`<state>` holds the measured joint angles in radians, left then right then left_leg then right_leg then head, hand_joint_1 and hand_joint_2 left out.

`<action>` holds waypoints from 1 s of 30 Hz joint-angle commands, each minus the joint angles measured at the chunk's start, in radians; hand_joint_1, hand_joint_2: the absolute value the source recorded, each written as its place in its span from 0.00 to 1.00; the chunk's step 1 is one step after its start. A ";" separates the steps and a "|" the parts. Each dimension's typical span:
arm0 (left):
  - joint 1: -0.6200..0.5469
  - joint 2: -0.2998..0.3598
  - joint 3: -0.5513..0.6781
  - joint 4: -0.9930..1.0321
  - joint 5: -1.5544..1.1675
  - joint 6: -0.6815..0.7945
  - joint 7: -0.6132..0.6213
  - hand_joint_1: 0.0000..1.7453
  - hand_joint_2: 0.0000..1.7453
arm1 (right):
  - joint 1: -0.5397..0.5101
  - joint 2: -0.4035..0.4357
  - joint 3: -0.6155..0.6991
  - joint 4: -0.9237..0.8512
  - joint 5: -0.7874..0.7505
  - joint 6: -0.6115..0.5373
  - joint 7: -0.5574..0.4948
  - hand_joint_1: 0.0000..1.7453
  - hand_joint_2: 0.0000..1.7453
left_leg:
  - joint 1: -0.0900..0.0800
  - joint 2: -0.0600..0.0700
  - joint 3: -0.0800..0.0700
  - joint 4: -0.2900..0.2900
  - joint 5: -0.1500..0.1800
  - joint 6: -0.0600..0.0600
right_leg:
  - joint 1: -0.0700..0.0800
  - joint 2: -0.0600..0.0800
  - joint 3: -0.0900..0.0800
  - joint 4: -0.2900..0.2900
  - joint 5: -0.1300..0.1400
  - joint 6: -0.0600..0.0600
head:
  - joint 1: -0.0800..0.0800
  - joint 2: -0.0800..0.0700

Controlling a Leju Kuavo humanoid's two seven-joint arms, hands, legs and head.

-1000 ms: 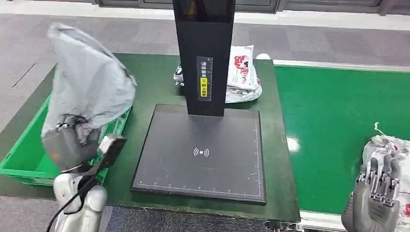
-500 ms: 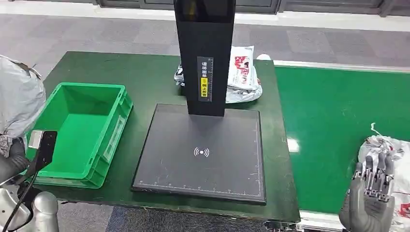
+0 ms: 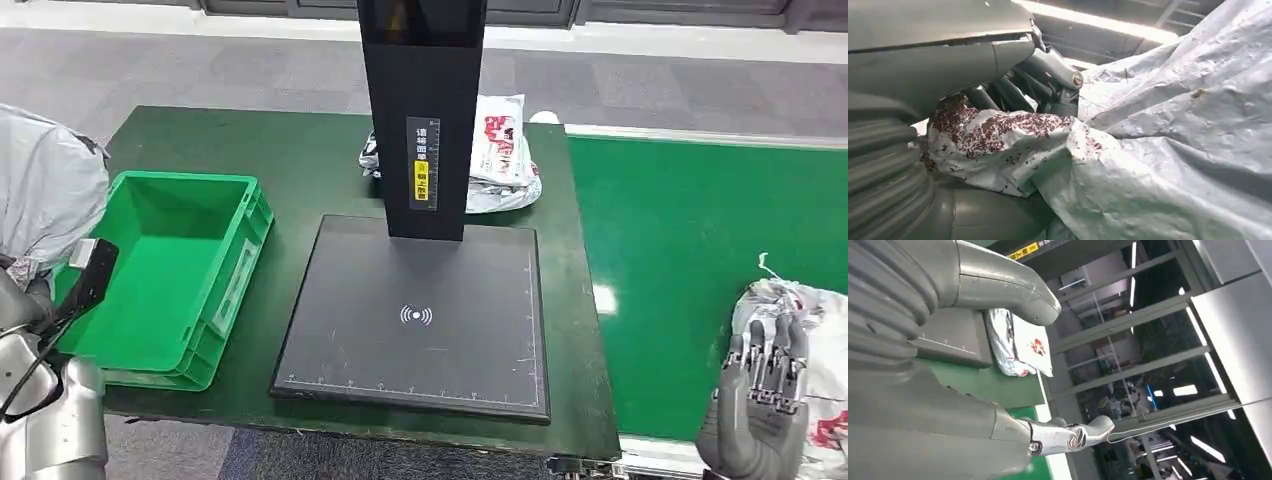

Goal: Moved the parcel from conveyor to table for the left to box.

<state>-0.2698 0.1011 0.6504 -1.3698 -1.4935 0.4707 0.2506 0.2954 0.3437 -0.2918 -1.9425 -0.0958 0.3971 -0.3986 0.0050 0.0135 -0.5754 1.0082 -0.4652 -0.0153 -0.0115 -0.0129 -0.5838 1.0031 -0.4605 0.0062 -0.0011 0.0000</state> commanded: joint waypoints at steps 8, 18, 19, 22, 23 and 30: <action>-0.040 -0.031 -0.002 0.137 0.053 -0.092 -0.019 0.56 1.00 | -0.015 0.005 -0.038 0.047 -0.007 -0.009 0.001 0.00 1.00 | 0.001 -0.003 0.002 -0.002 0.001 0.000 | 0.001 -0.001 0.003 -0.003 0.000 0.000 | 0.000 0.000; -0.019 -0.074 -0.070 0.064 0.149 -0.144 -0.091 0.00 1.00 | -0.024 0.005 -0.050 0.056 -0.006 0.001 0.003 0.00 1.00 | 0.001 -0.005 0.002 -0.002 0.001 0.001 | 0.001 -0.002 0.004 -0.004 0.001 0.000 | 0.000 0.000; -0.020 -0.076 -0.073 0.064 0.148 -0.144 -0.091 0.00 1.00 | -0.025 0.005 -0.050 0.056 -0.006 0.001 0.003 0.00 1.00 | 0.000 -0.003 0.002 -0.002 0.001 0.001 | 0.000 -0.002 0.003 -0.003 0.000 0.000 | 0.000 0.000; -0.020 -0.076 -0.073 0.064 0.148 -0.144 -0.091 0.00 1.00 | -0.025 0.005 -0.050 0.056 -0.006 0.001 0.003 0.00 1.00 | 0.001 -0.004 0.001 -0.002 0.001 0.001 | 0.001 -0.002 0.003 -0.003 0.000 0.000 | 0.000 0.000; -0.020 -0.076 -0.073 0.064 0.148 -0.144 -0.091 0.00 1.00 | -0.025 0.005 -0.050 0.056 -0.006 0.001 0.003 0.00 1.00 | 0.000 -0.003 0.001 -0.002 0.000 0.000 | 0.000 -0.001 0.002 -0.003 0.000 0.000 | 0.000 0.000; -0.008 -0.103 -0.157 0.000 0.222 -0.167 -0.148 0.00 1.00 | -0.029 0.005 -0.056 0.051 -0.016 -0.010 0.010 0.00 1.00 | 0.001 -0.004 0.001 -0.001 0.001 0.000 | 0.001 -0.002 0.002 -0.003 0.000 0.000 | 0.000 0.000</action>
<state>-0.2716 0.0500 0.5859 -1.3318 -1.3168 0.3254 0.1266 0.2928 0.3464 -0.2922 -1.9398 -0.0977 0.3944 -0.3971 0.0049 0.0136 -0.5756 1.0082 -0.4653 -0.0152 -0.0115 -0.0129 -0.5843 1.0027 -0.4605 0.0062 -0.0011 0.0000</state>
